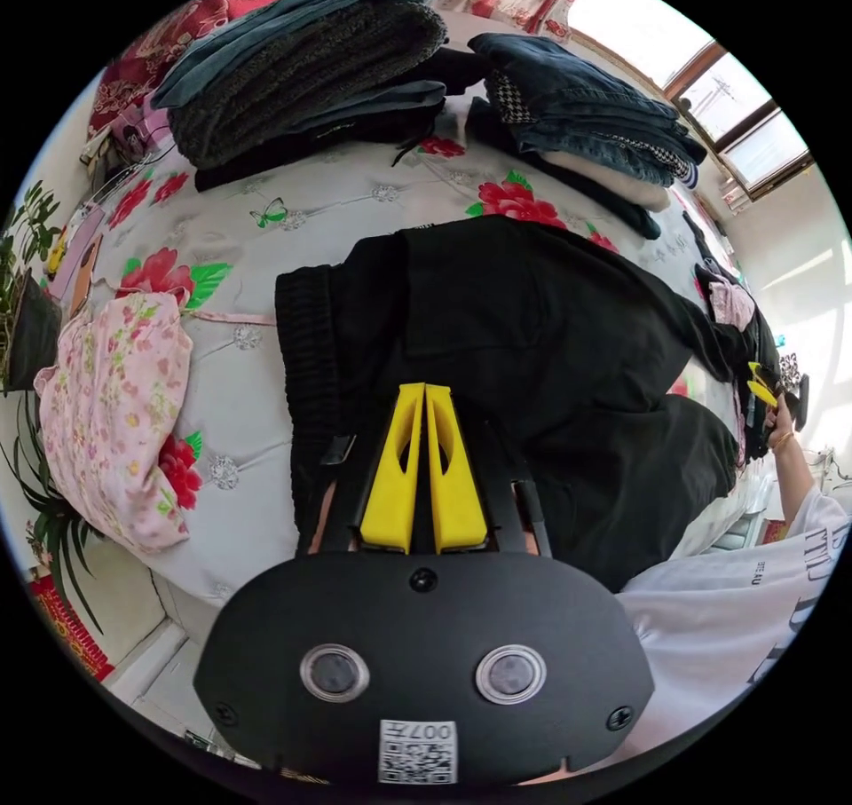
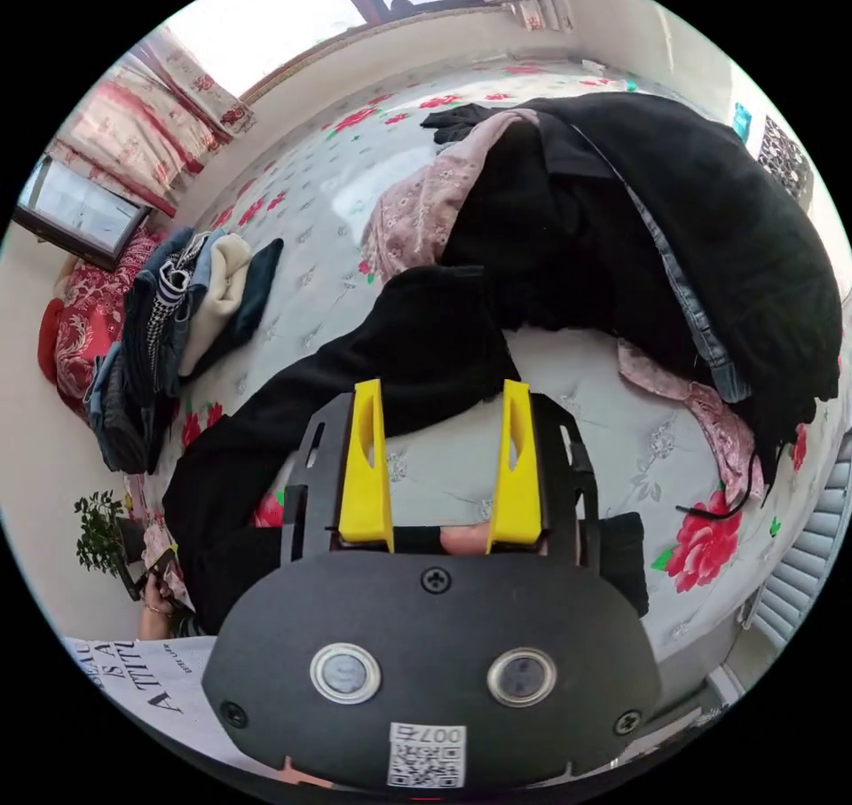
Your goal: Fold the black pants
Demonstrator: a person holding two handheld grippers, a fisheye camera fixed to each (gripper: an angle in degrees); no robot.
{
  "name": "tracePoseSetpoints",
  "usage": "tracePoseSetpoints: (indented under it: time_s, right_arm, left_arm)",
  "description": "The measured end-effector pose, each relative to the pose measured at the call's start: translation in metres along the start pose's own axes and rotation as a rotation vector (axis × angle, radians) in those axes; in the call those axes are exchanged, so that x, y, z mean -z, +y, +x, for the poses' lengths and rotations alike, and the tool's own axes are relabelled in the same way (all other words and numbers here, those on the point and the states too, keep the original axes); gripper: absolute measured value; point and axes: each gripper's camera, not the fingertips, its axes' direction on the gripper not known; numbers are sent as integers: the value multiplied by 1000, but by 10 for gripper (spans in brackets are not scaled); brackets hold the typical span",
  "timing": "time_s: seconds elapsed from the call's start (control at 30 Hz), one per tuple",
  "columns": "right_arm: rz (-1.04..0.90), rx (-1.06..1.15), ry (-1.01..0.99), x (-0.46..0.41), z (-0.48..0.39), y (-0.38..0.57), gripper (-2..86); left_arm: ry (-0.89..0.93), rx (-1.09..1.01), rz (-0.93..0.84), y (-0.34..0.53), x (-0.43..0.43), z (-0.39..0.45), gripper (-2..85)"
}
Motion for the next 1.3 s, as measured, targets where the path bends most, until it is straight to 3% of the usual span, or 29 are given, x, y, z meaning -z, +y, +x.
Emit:
tracePoseSetpoints:
  time_s: [0.13, 0.4, 0.5, 0.57, 0.67, 0.83, 0.9, 0.97, 1.1, 1.3]
  right_arm:
    - [-126, 85, 157, -56, 8, -19, 137]
    - [-290, 141, 106, -107, 22, -33, 89]
    - [-198, 152, -188, -43, 14, -23, 74]
    - [17, 90, -607, 46, 20, -11, 67]
    - [204, 116, -849, 127, 4, -20, 67]
    - [492, 95, -675, 185, -53, -74, 78]
    - [516, 73, -609, 178, -73, -92, 85]
    - [423, 106, -548, 146, -103, -98, 90]
    - [230, 232, -414, 75, -133, -41, 89]
    - [-91, 295, -137, -53, -95, 161, 85]
  left_arm:
    - [6, 35, -6, -8, -11, -3, -10]
    - [-83, -18, -25, -28, -41, 13, -10]
    - [-174, -91, -59, -21, -67, 20, -10]
    - [-198, -142, -5, -11, -71, 26, -10]
    - [-217, -144, -3, -11, -77, 31, -10]
    - [-333, -186, -30, -36, -91, 41, -9]
    - [-384, -128, -57, -54, -96, 33, -9]
    - [-374, -61, -94, -66, -97, 22, -9]
    - [-210, 65, 61, -38, -60, 6, -8]
    - [-84, 132, 89, 95, -27, 11, 37]
